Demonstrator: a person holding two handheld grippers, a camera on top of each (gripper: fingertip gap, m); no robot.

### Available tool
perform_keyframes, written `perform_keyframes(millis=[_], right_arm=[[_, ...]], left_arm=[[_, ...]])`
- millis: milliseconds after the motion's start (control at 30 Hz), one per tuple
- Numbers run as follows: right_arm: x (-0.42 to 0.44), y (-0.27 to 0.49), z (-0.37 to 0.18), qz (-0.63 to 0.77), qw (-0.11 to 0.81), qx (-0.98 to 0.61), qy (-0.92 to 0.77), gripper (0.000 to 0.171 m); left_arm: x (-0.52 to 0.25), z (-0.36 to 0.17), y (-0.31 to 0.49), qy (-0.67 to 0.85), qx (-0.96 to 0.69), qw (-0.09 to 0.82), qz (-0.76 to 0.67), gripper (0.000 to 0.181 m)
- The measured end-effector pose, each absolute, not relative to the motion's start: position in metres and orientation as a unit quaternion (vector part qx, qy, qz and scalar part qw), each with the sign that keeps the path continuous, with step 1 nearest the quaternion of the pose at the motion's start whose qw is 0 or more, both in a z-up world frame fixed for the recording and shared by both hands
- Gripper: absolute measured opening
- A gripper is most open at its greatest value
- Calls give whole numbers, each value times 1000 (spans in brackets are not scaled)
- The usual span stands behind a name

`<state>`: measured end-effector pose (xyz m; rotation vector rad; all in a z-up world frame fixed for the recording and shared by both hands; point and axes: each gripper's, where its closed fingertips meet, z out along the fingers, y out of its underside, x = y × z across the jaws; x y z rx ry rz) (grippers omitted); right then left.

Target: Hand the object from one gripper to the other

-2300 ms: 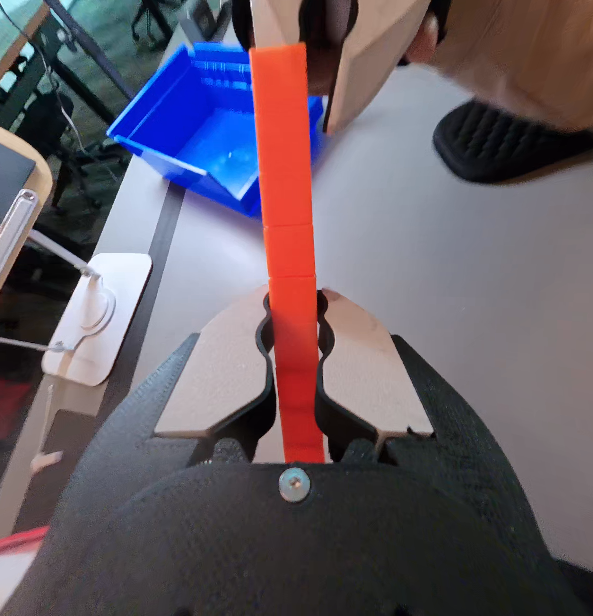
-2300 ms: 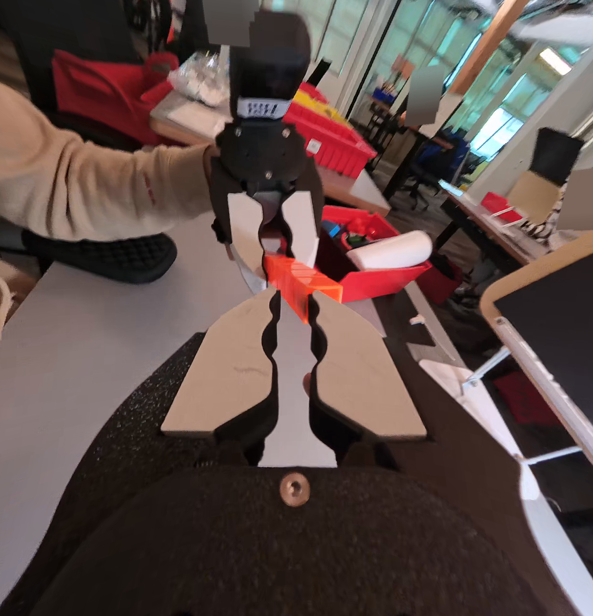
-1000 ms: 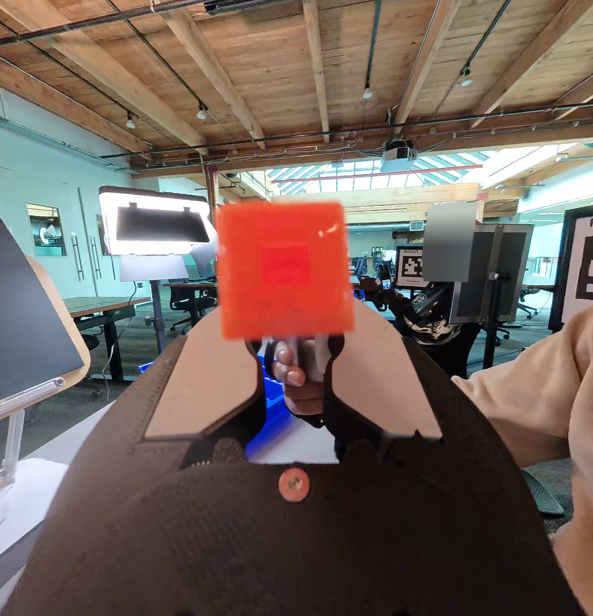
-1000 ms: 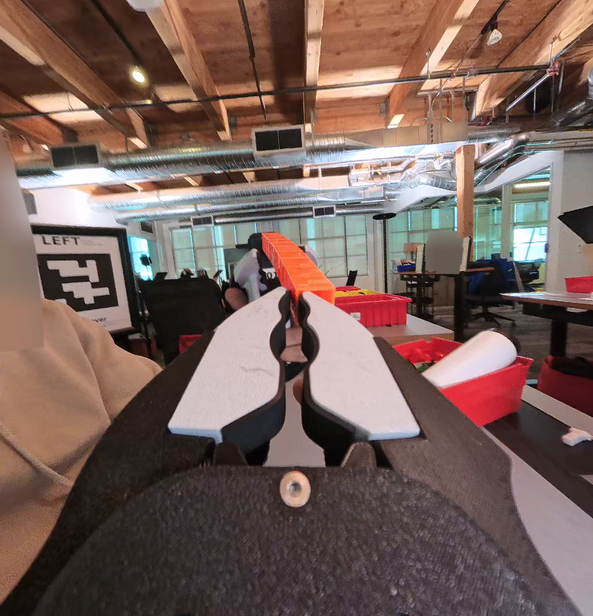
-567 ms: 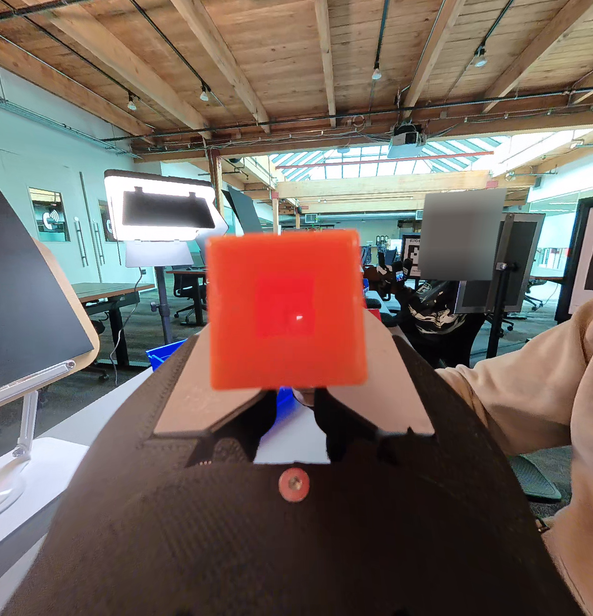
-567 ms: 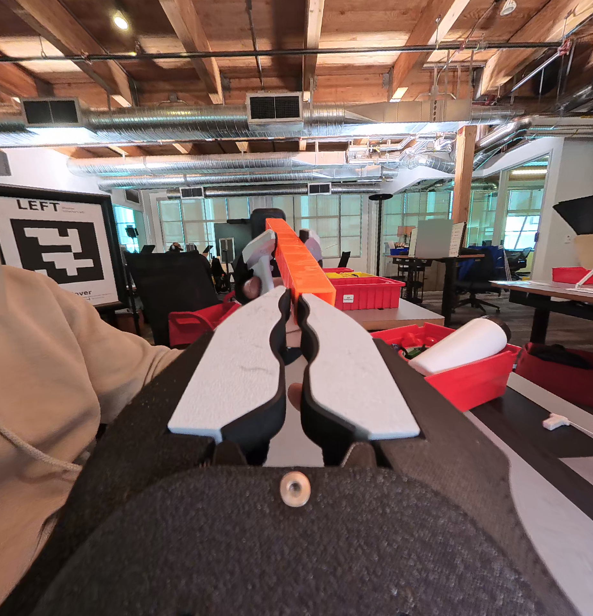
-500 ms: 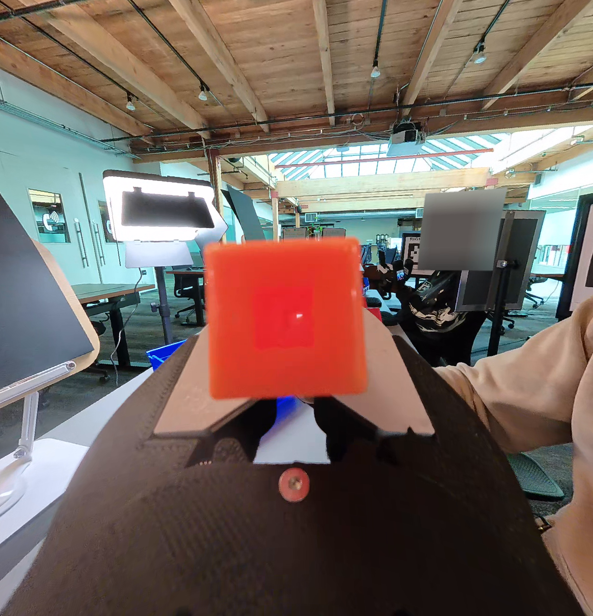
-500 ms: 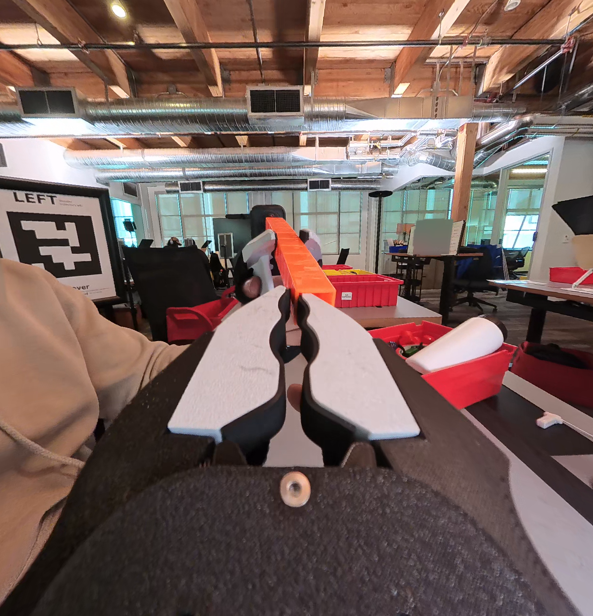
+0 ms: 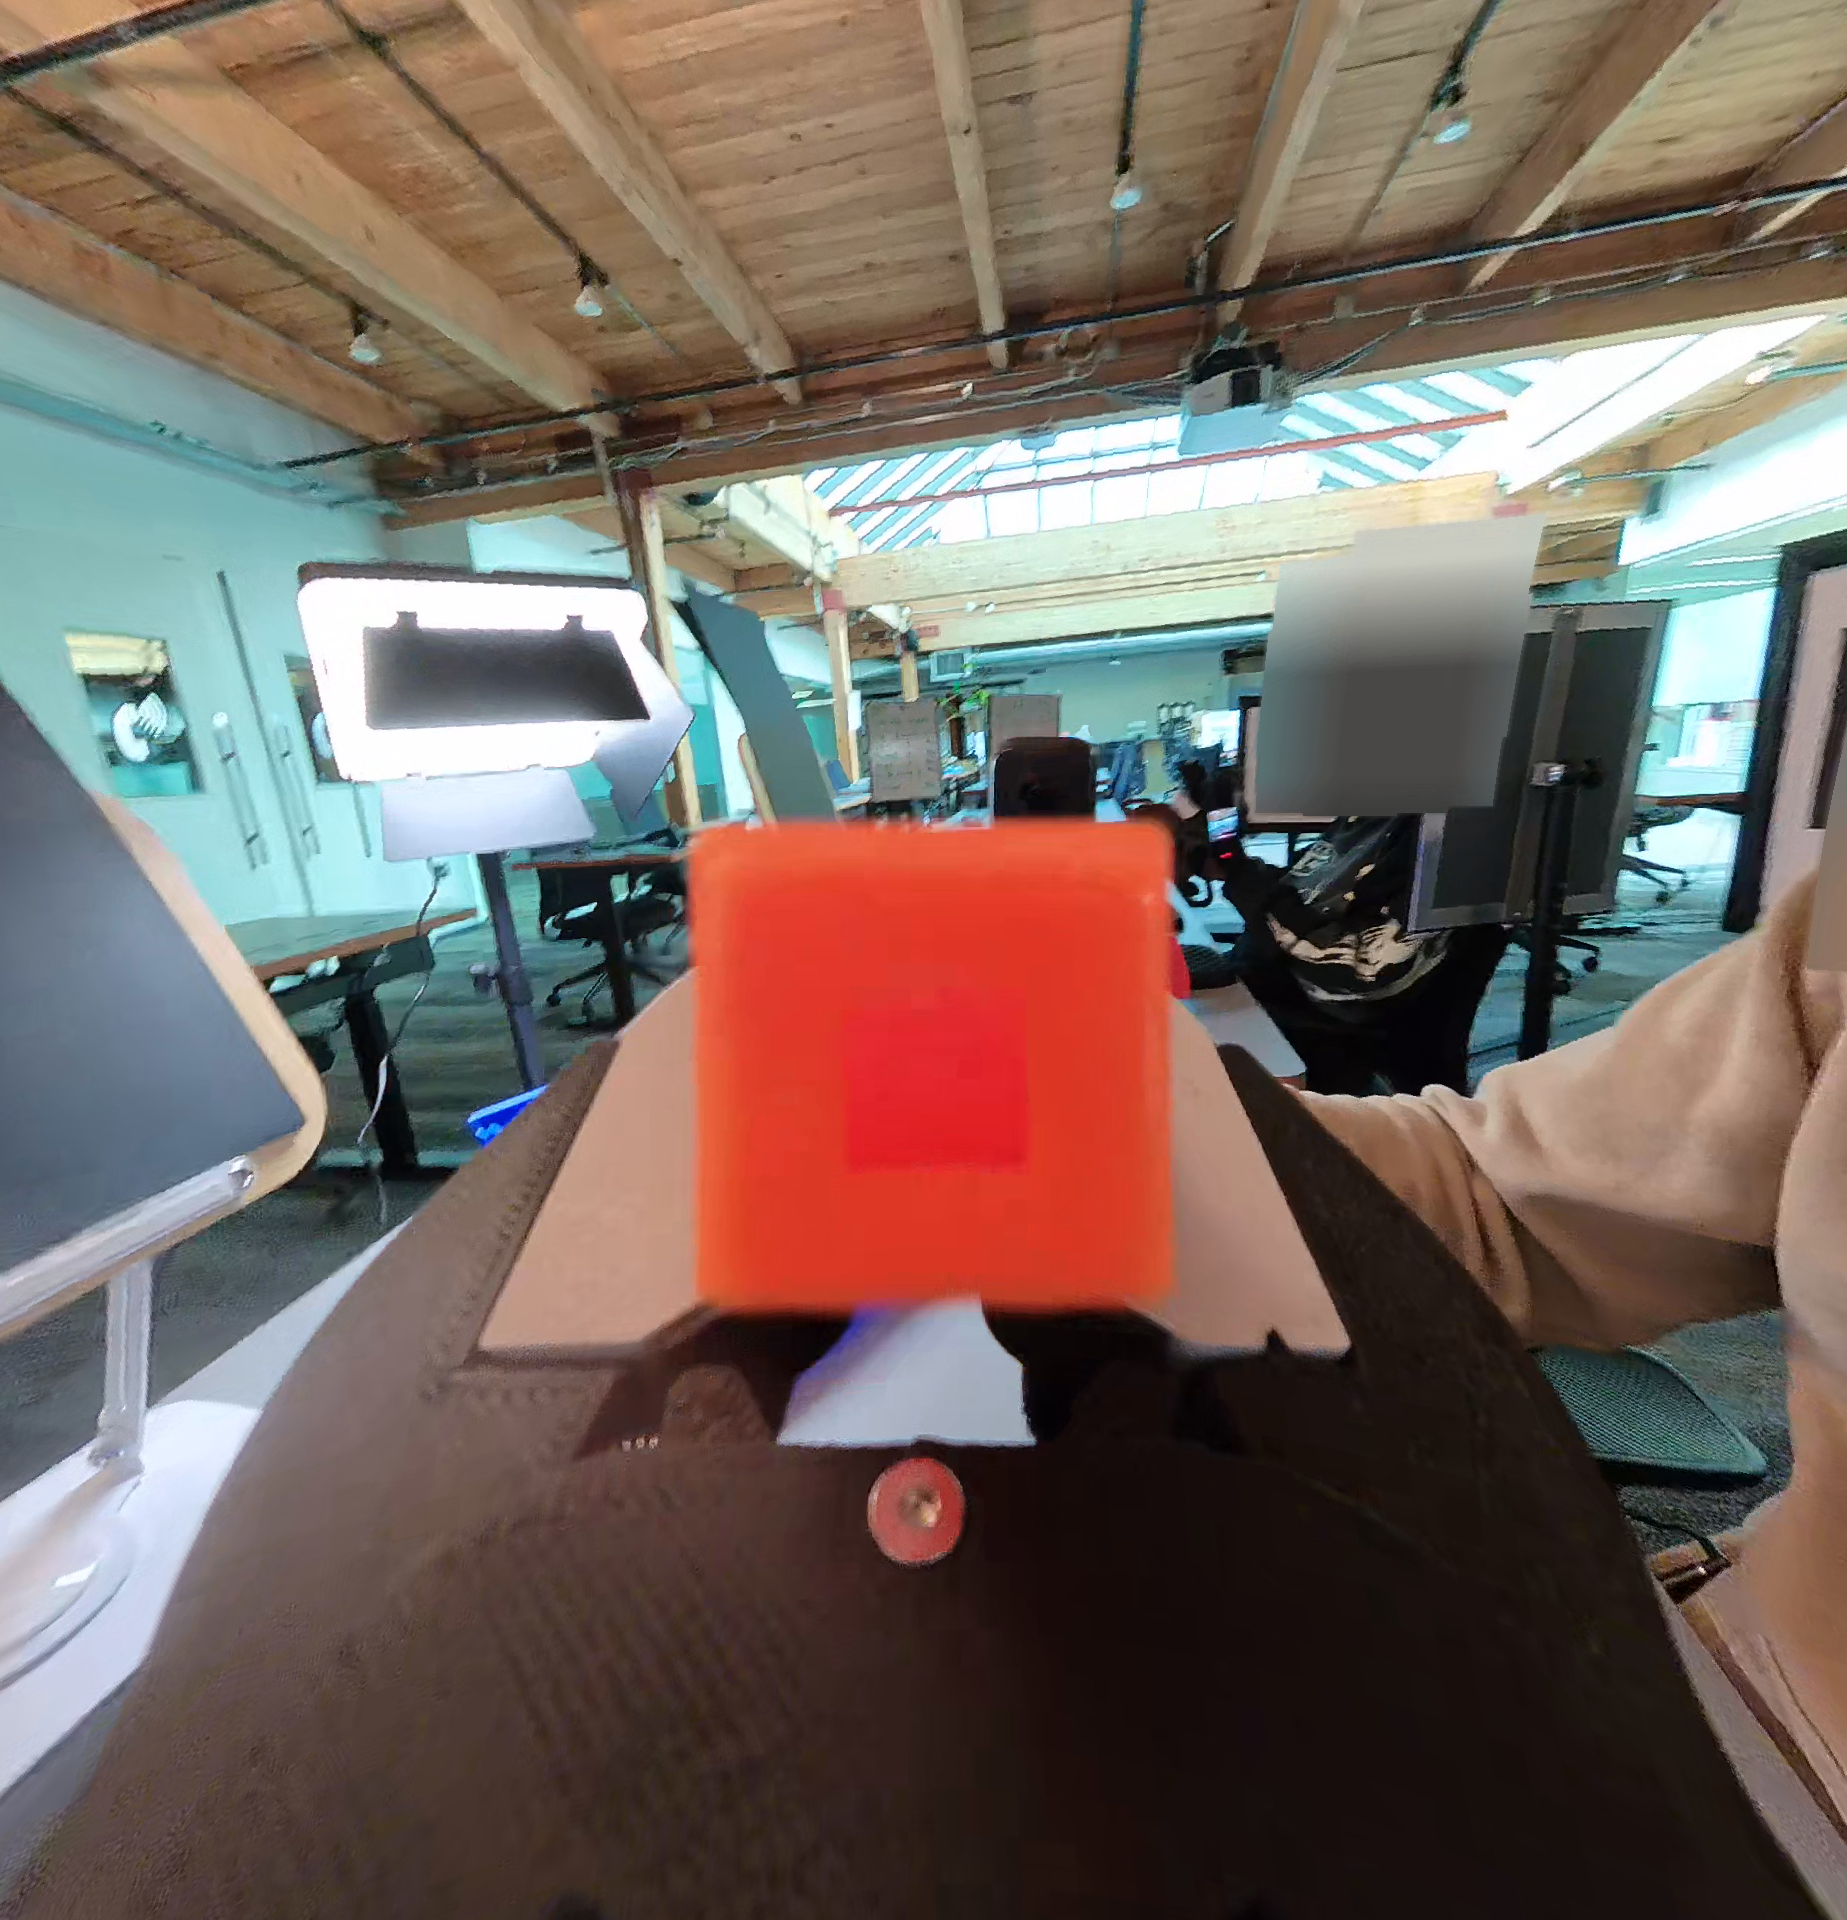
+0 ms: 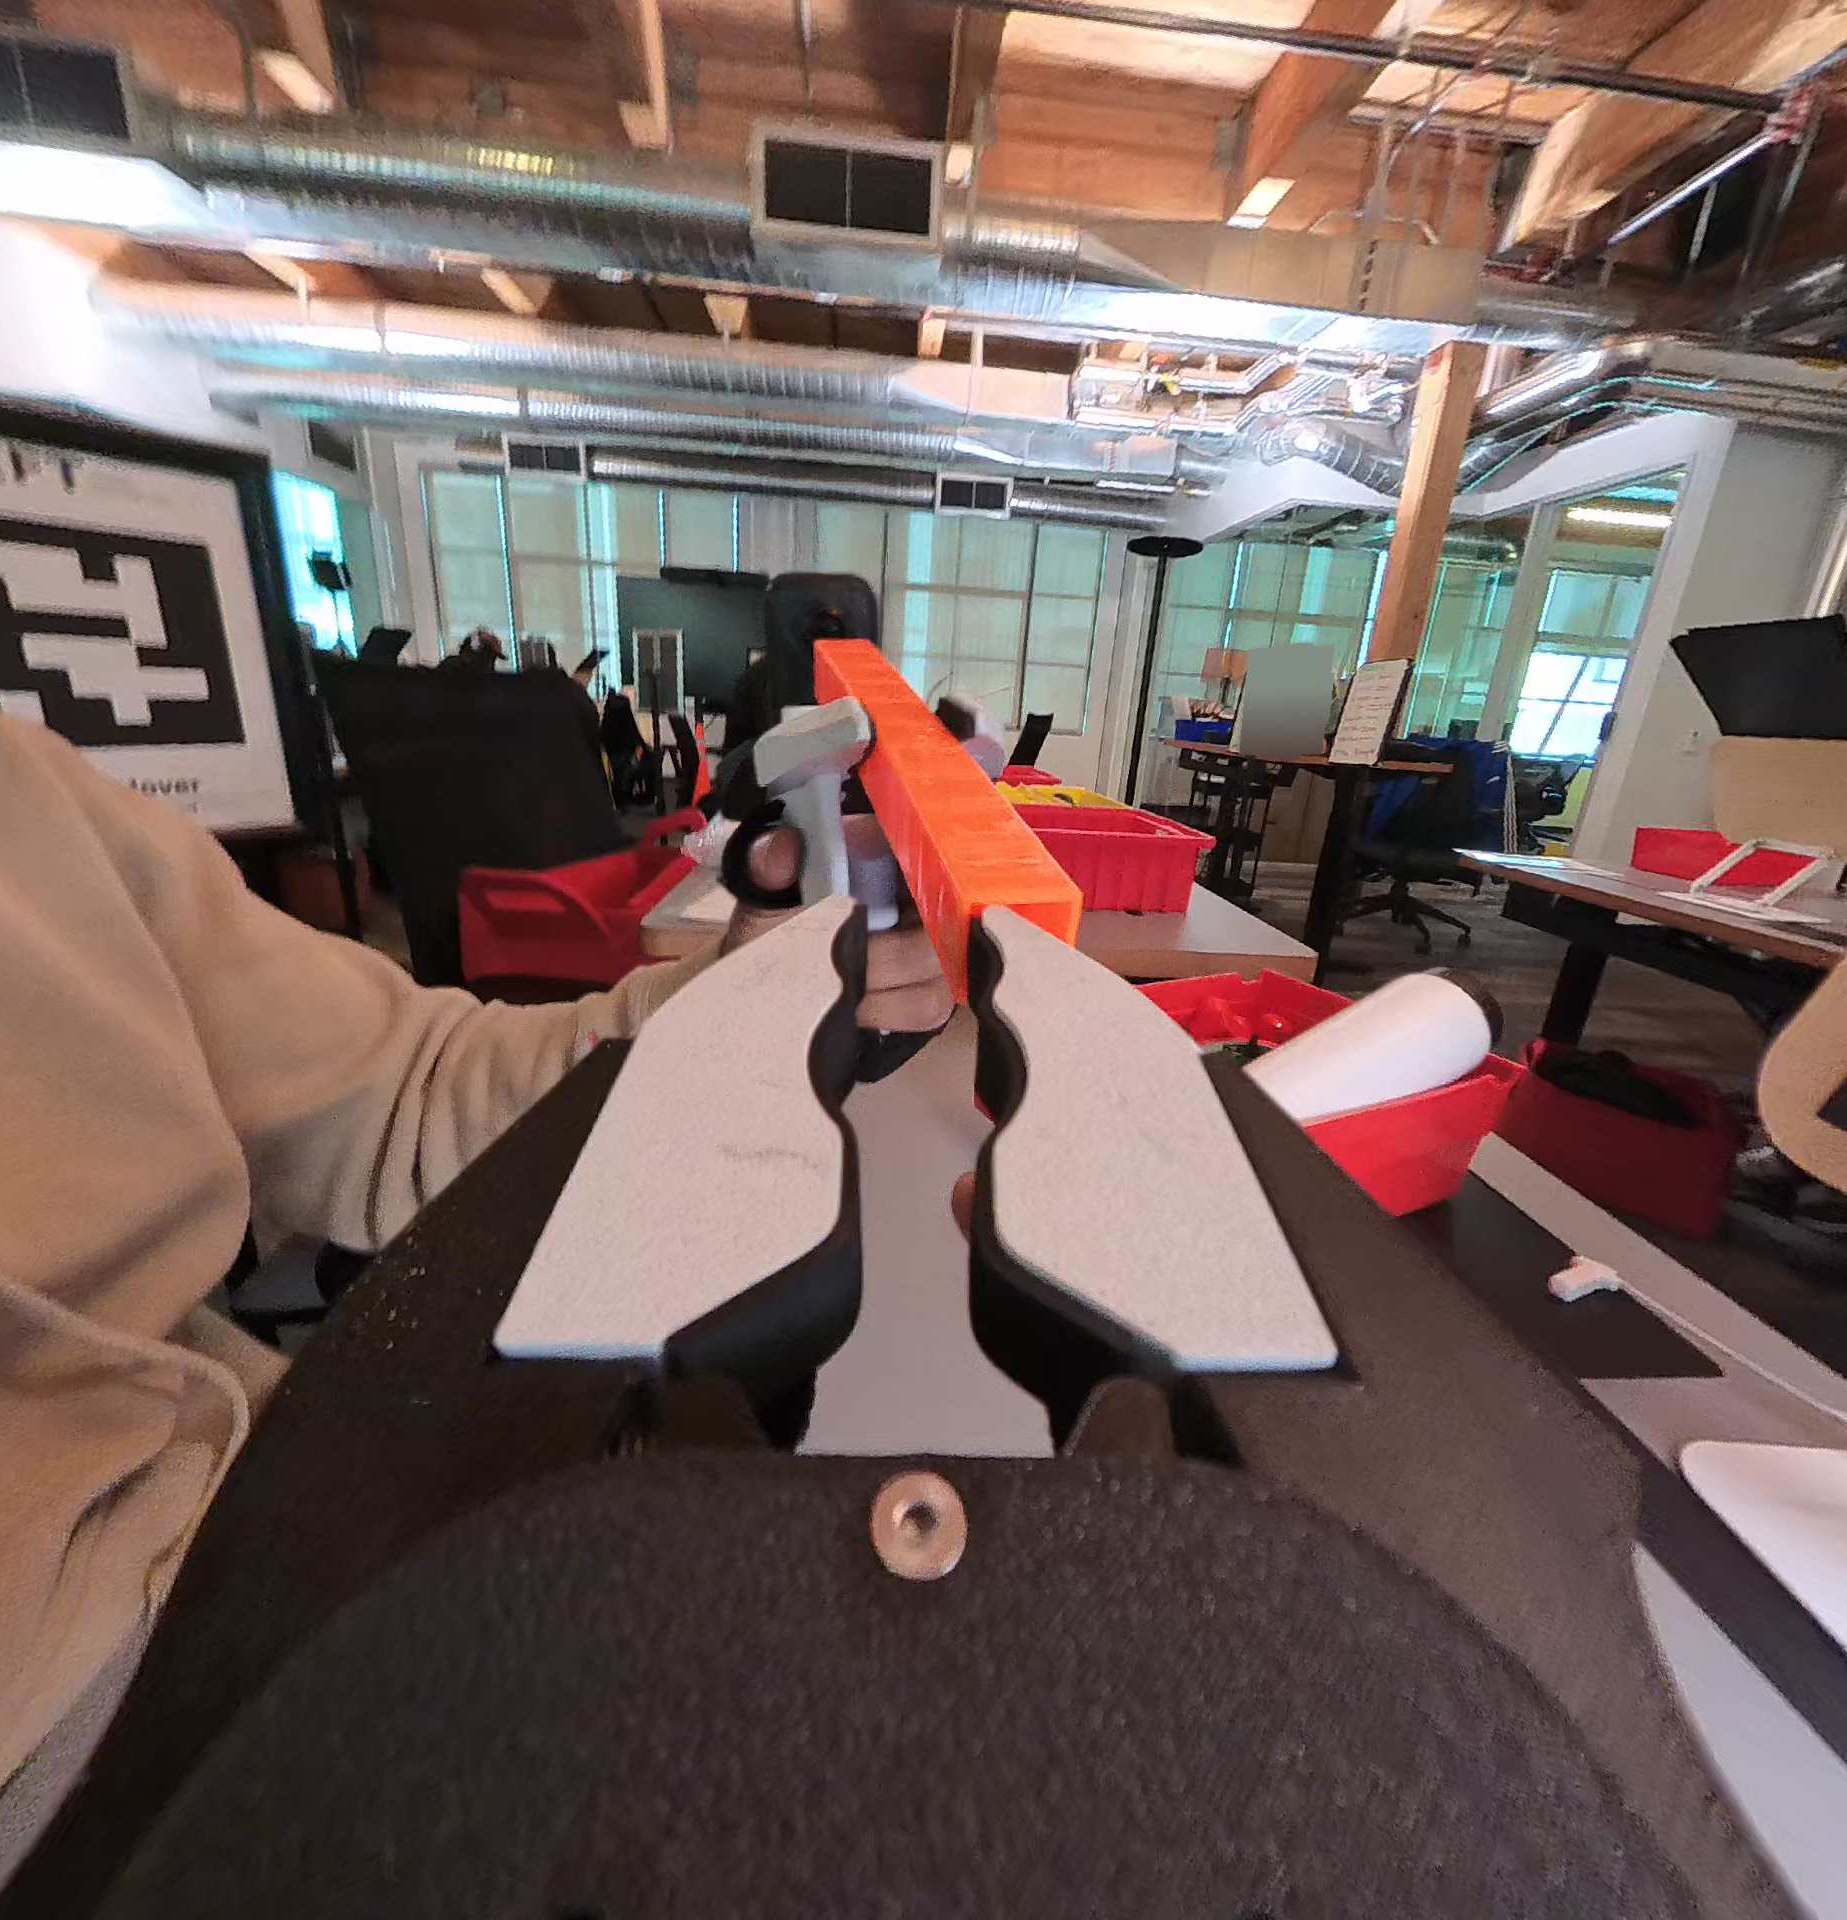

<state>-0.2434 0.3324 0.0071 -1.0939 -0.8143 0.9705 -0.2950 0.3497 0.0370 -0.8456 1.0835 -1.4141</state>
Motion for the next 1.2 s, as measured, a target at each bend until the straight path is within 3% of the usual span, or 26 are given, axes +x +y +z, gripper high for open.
perform_keyframes(millis=[33, 133, 267, 567, 600, 767, 967, 1033, 1100, 1200], right_arm=[[-243, 329, 8, 420, 669, -486, -374, 21], [-234, 325, 14, 454, 640, -503, -363, 20], [-247, 322, 4, 576, 522, -535, -332, 19], [-268, 321, 6, 699, 447, -495, -258, 5], [-265, 323, 11, 700, 467, -480, -250, 4], [-227, 320, 42, 643, 622, -384, -228, 1], [-214, 307, 57, 479, 749, -365, -277, 1], [-229, 304, 51, 408, 771, -375, -313, 1], [-243, 303, 44, 363, 778, -382, -342, 1], [-255, 307, 33, 332, 770, -405, -364, 1]], left_arm=[[-299, 40, 346, 462, -340, 553, -605, 24], [-315, 46, 337, 485, -283, 574, -596, 24], [-323, 47, 326, 523, -242, 615, -537, 23], [-322, 42, 312, 580, -227, 638, -452, 26], [-321, 44, 318, 567, -249, 635, -463, 34], [-316, 61, 341, 425, -311, 544, -654, 42], [-307, 64, 346, 360, -323, 507, -713, 45], [-309, 70, 342, 346, -316, 513, -719, 40], [-314, 74, 341, 340, -308, 537, -708, 25], [-320, 75, 342, 349, -299, 559, -690, 24]])
